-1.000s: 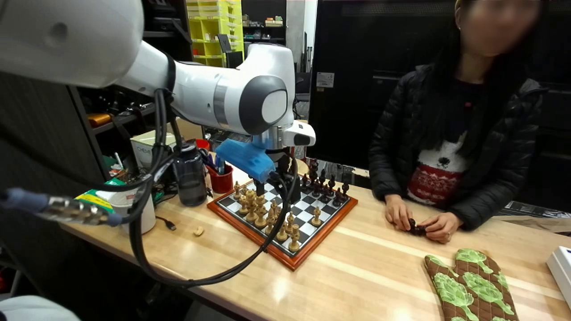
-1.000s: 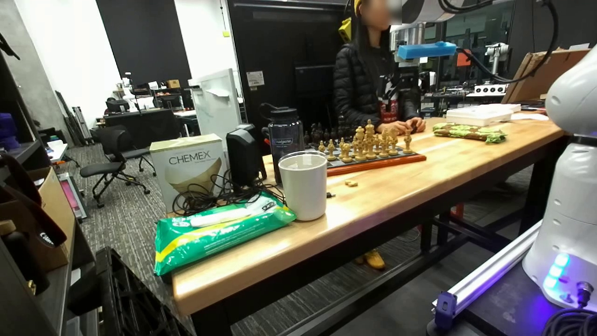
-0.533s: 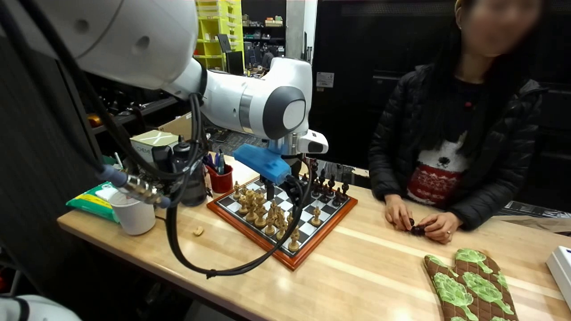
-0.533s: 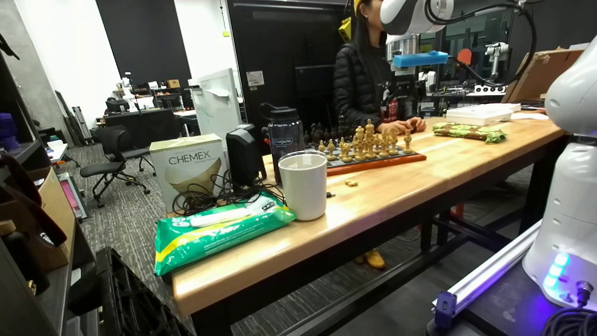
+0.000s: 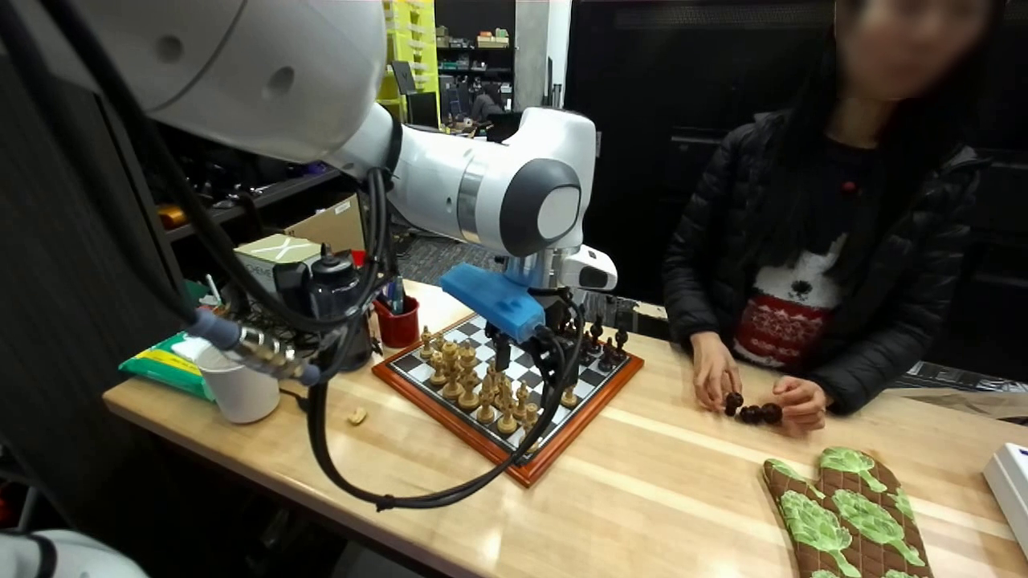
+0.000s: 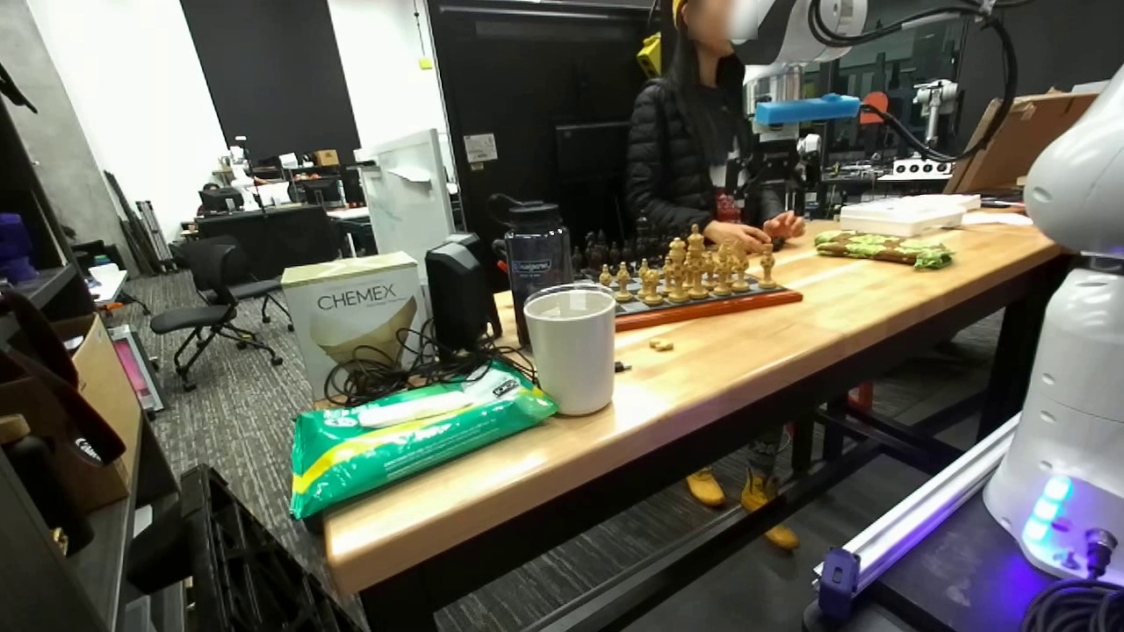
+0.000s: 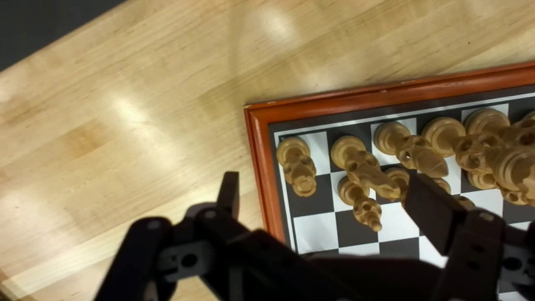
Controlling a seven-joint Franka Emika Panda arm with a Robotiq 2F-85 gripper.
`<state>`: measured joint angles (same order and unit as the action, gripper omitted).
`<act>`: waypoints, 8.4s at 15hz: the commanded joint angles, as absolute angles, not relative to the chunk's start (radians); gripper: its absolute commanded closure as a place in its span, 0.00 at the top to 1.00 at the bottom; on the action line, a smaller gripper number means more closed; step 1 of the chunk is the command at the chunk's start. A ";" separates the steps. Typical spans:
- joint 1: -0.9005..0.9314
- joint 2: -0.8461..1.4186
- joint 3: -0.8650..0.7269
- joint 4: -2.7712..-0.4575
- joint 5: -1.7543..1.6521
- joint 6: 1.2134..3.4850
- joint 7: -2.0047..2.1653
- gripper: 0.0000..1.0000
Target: Pick up the white rook in the second row from the bottom on the left and move it two squares forward
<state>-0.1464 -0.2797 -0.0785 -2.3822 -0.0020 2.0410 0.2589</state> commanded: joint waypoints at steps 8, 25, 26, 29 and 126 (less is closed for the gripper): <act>-0.133 -0.215 -0.087 -2.326 0.007 2.069 0.215 1.00; -0.118 -0.044 -0.100 -2.254 0.120 2.173 0.129 1.00; -0.118 -0.040 -0.102 -2.253 0.123 2.174 0.125 1.00; -0.120 -0.031 -0.106 -2.253 0.123 2.176 0.119 1.00; -0.048 0.097 -0.066 -2.119 -0.204 2.242 0.150 1.00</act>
